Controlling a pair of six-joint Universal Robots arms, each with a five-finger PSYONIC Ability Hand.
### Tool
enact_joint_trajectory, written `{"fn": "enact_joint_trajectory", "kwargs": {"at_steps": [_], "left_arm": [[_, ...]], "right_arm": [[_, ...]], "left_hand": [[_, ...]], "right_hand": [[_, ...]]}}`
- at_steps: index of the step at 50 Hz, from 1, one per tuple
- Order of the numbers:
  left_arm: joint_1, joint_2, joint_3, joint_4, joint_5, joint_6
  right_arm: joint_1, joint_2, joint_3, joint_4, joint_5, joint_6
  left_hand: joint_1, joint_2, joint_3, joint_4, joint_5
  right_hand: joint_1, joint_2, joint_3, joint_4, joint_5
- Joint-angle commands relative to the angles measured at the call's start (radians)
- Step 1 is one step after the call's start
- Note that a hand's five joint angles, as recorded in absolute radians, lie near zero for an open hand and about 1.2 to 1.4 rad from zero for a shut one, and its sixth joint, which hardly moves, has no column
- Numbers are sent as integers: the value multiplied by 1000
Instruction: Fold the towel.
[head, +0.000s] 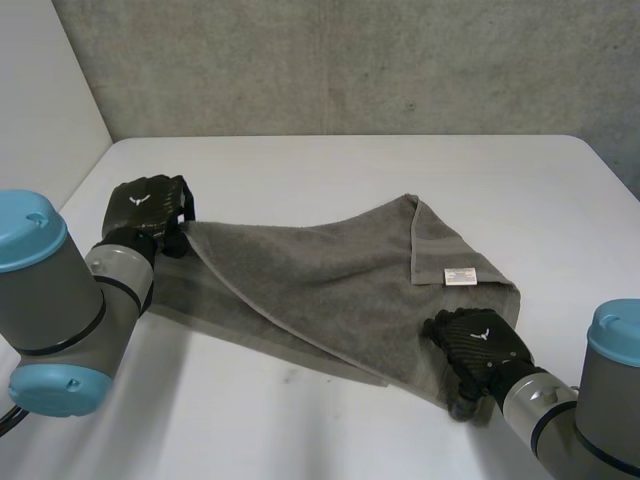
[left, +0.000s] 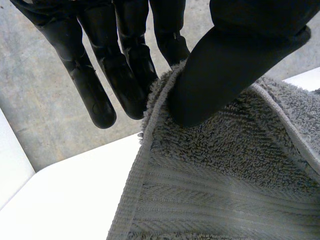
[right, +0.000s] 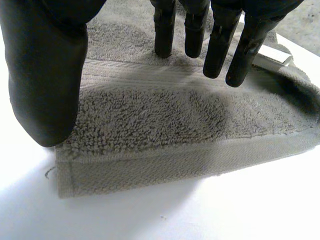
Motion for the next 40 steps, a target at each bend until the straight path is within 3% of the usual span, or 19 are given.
{"fn": "enact_joint_trajectory", "kwargs": {"at_steps": [1,8,23,28,30,32,40], "left_arm": [[0,0,-2,1,0,0],[0,0,-2,1,0,0],[0,0,-2,1,0,0],[0,0,-2,1,0,0],[0,0,-2,1,0,0],[0,0,-2,1,0,0],[-2,14,-2,-8,3,2]], "right_arm": [[-5,14,-4,-17,3,-33],[-13,34,-21,-109,14,-51],[-16,83,-101,-121,15,-89],[-16,85,-125,-121,15,-89],[-16,68,-128,-121,14,-86],[-16,56,-130,-120,14,-85],[-34,-139,-142,-105,23,-74]], "left_hand": [[200,178,179,177,188],[200,178,179,177,188],[200,178,179,177,188],[200,178,179,177,188],[200,178,179,177,188],[200,178,179,177,188],[200,178,179,177,188]], "right_hand": [[21,36,25,25,35],[80,95,83,84,93],[182,198,186,187,196],[476,491,480,480,490],[963,979,967,968,977],[1073,1088,1076,1077,1087],[1074,1089,1078,1078,1088]]}}
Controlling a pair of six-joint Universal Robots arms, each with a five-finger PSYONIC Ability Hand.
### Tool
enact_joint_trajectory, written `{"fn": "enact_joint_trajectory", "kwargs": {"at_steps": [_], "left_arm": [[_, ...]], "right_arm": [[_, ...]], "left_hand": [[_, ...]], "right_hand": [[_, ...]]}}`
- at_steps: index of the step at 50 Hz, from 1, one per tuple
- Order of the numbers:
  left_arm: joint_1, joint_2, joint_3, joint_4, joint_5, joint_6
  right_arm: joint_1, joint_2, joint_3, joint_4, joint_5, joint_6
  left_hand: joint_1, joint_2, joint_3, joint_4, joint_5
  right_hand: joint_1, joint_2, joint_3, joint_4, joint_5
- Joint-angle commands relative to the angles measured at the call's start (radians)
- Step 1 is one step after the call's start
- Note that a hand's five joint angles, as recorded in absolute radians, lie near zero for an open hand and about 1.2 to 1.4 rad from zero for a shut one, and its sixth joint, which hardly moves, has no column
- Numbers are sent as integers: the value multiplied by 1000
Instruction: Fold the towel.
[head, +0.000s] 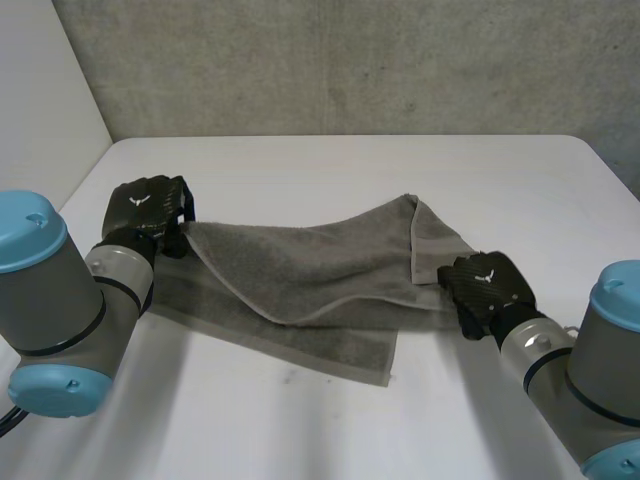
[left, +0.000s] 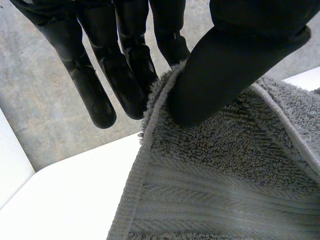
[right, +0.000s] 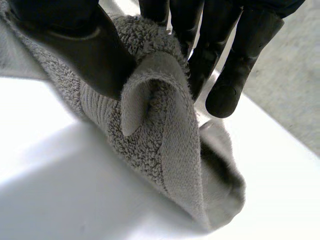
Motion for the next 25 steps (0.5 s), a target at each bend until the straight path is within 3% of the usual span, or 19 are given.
{"fn": "enact_joint_trajectory", "kwargs": {"at_steps": [1,5,7,13,18,25], "left_arm": [[-3,26,2,-11,3,3],[-5,73,5,-22,5,7],[-6,138,6,-48,5,41],[-6,260,18,-120,11,147],[-18,410,49,-224,87,304],[-26,497,155,-392,132,369]], "right_arm": [[-34,-227,-21,30,6,11],[-74,-333,-67,113,-2,11],[-111,-402,-160,238,-6,11],[-172,-424,-332,427,-23,11],[-218,-424,-518,572,-45,8],[-229,-421,-752,751,-66,5]], "left_hand": [[200,178,179,177,188],[200,178,179,177,188],[200,178,179,177,188],[200,178,179,177,188],[200,178,179,177,188],[200,178,179,177,188]], "right_hand": [[64,78,78,58,63],[64,78,78,58,63],[64,78,78,58,63],[64,78,78,58,63],[64,78,78,58,63],[64,78,78,58,63]]}}
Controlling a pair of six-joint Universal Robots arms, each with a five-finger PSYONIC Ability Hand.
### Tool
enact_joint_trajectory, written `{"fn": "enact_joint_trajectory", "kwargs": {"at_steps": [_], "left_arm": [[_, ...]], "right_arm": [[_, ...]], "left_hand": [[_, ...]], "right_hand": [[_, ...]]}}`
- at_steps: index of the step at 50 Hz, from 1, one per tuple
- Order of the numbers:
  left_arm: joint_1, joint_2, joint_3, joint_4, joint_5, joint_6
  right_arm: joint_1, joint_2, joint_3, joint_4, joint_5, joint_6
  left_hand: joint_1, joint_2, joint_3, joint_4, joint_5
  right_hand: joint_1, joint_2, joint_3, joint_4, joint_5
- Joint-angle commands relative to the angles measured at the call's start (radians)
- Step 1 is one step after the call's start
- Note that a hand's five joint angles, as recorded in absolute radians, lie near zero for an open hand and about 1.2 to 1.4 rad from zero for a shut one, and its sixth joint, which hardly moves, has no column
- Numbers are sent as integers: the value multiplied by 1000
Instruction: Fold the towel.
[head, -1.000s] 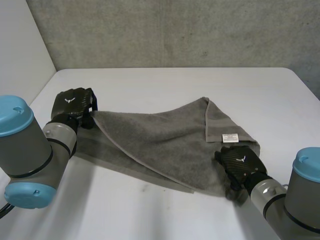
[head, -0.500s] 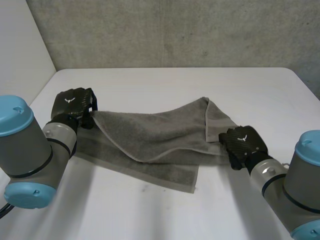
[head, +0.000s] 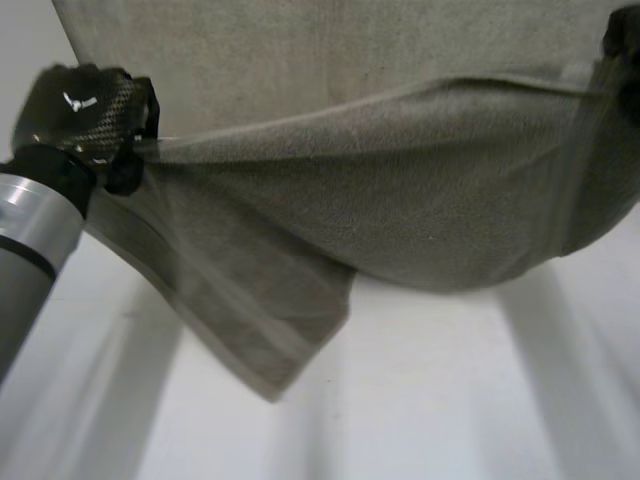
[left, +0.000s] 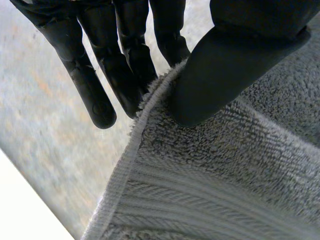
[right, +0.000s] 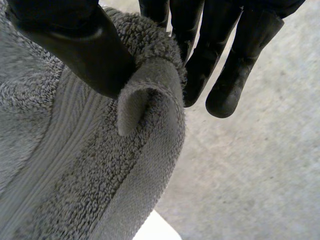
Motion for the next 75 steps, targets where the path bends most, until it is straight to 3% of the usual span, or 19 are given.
{"fn": "enact_joint_trajectory", "kwargs": {"at_steps": [1,7,9,18,20,23,25,32,34,40,45,51,57,64,65,66,68,75], "left_arm": [[-11,94,142,-216,54,78],[-14,36,229,-342,64,81],[-14,-71,269,-394,73,89],[4,-365,398,-382,70,129],[7,-481,517,-341,70,124],[7,-524,588,-308,69,120],[9,-574,718,-211,64,117],[-2,-539,802,46,0,100],[-10,-480,770,84,-46,68],[-13,-406,598,78,-54,35],[-34,-351,304,81,-52,41],[-48,-361,111,92,-54,43],[-57,-475,-24,132,-55,41],[-65,-533,-54,147,-55,40],[-65,-533,-54,147,-55,40],[-65,-532,-56,147,-55,38],[-65,-526,-56,147,-55,35],[-70,-495,-65,166,-55,28]], "right_arm": [[-6,18,-225,171,-18,-4],[-7,98,-271,247,-25,-7],[1,187,-296,274,-25,-21],[60,434,-423,239,-6,-48],[74,500,-487,207,2,-39],[102,615,-630,115,37,-11],[109,690,-754,-7,83,43],[105,686,-800,-287,120,188],[100,632,-749,-338,112,238],[97,572,-603,-319,83,246],[96,542,-367,-257,-46,178],[96,562,-175,-238,-92,59],[94,652,40,-247,-94,-112],[88,687,108,-250,-94,-128],[83,684,123,-250,-94,-125],[83,684,123,-250,-94,-125],[77,669,157,-258,-97,-123],[77,628,256,-353,-103,-117]], "left_hand": [[200,178,179,177,188],[200,178,179,177,188],[200,178,179,177,188],[200,178,179,177,188],[200,178,179,177,188],[200,178,179,177,188],[200,178,179,177,188],[200,178,179,177,188],[200,178,179,177,188],[200,178,179,177,188],[200,178,179,177,188],[200,178,179,177,188],[200,178,179,177,188],[200,178,179,177,188],[200,178,179,177,188],[200,178,179,177,188],[200,178,179,177,188],[200,178,179,177,188]], "right_hand": [[64,79,74,58,63],[64,79,74,58,63],[64,79,74,58,63],[64,79,74,58,63],[64,79,74,58,63],[64,79,74,58,63],[64,79,74,58,63],[64,79,74,58,63],[64,79,74,58,63],[64,79,74,58,63],[64,79,74,58,63],[64,79,74,58,63],[64,79,74,58,63],[64,79,74,58,63],[-80,-66,-71,-86,-81],[-82,-67,-72,-88,-83],[-459,-444,-449,-465,-460],[-666,-651,-656,-672,-667]]}}
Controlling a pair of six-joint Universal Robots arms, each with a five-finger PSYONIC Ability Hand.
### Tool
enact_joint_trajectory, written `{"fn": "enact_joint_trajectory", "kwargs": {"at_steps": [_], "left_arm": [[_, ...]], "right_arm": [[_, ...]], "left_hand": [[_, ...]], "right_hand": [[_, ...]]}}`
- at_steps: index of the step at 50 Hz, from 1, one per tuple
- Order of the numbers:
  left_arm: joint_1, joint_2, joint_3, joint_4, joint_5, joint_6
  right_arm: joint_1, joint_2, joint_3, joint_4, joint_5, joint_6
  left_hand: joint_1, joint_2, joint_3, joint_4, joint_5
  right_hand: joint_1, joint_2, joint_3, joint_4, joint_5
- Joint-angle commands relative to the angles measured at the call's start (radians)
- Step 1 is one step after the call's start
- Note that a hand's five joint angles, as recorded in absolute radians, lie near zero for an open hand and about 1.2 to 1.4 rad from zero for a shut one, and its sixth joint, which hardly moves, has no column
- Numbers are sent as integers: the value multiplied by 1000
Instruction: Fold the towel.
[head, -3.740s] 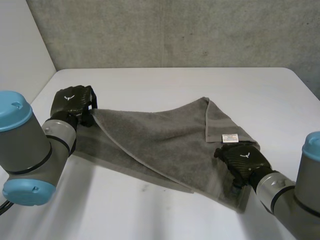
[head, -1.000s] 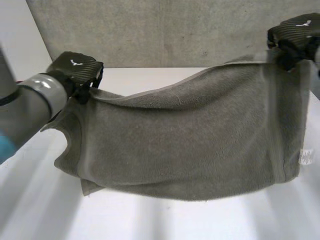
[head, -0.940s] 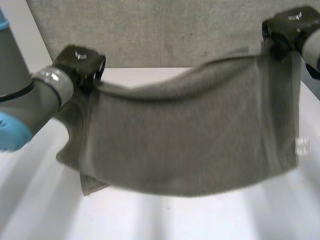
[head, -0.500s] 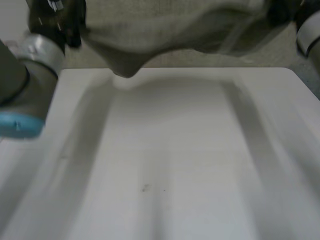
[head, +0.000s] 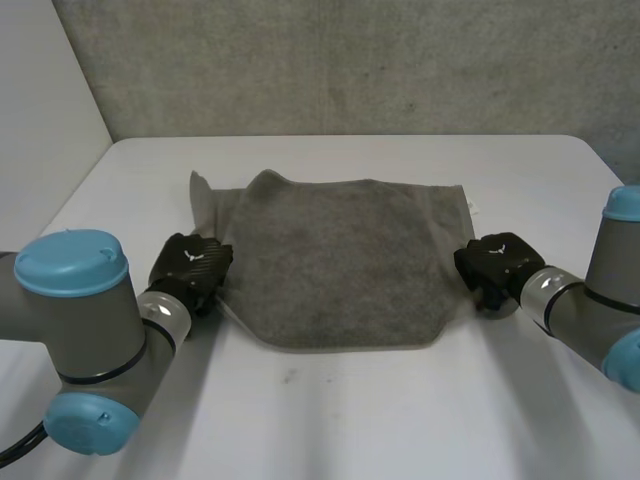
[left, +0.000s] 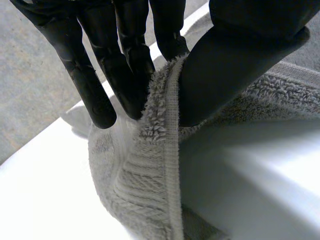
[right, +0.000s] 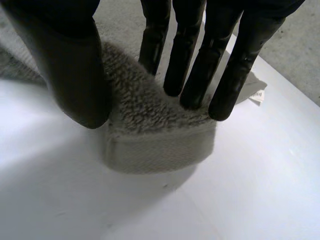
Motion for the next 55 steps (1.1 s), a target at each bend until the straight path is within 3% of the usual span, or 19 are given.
{"fn": "enact_joint_trajectory", "kwargs": {"at_steps": [1,15,16,18,20,23,25,30,55], "left_arm": [[-2,30,-6,15,0,-6],[-2,27,-47,72,0,0],[-2,27,-47,80,0,0],[-2,24,-47,86,0,0],[-2,21,-47,92,0,0],[-2,18,-50,107,0,0],[-1,14,-65,127,3,5],[-1,8,-94,164,3,9],[22,1,-122,179,-5,54]], "right_arm": [[-2,-57,123,-118,-8,9],[1,-113,298,-322,-33,-11],[1,-119,311,-336,-33,-14],[-1,-131,325,-359,-16,-30],[-1,-140,327,-371,-12,-32],[-1,-166,327,-391,8,-32],[-2,-177,325,-396,30,-30],[-7,-182,321,-393,86,-30],[-85,-188,293,-384,139,6]], "left_hand": [[196,178,178,177,185],[196,178,178,177,185],[196,178,178,177,185],[196,178,178,177,185],[196,178,178,177,185],[167,149,149,148,156],[-166,-184,-184,-186,-177],[-364,-382,-382,-384,-375],[-405,-424,-423,-425,-417]], "right_hand": [[-120,-132,-134,-137,-119],[-123,-135,-137,-140,-122],[-51,-63,-64,-67,-49],[554,542,540,538,555],[612,600,598,596,613],[613,601,599,596,614],[613,601,599,596,614],[613,601,599,596,614],[613,601,599,596,614]]}}
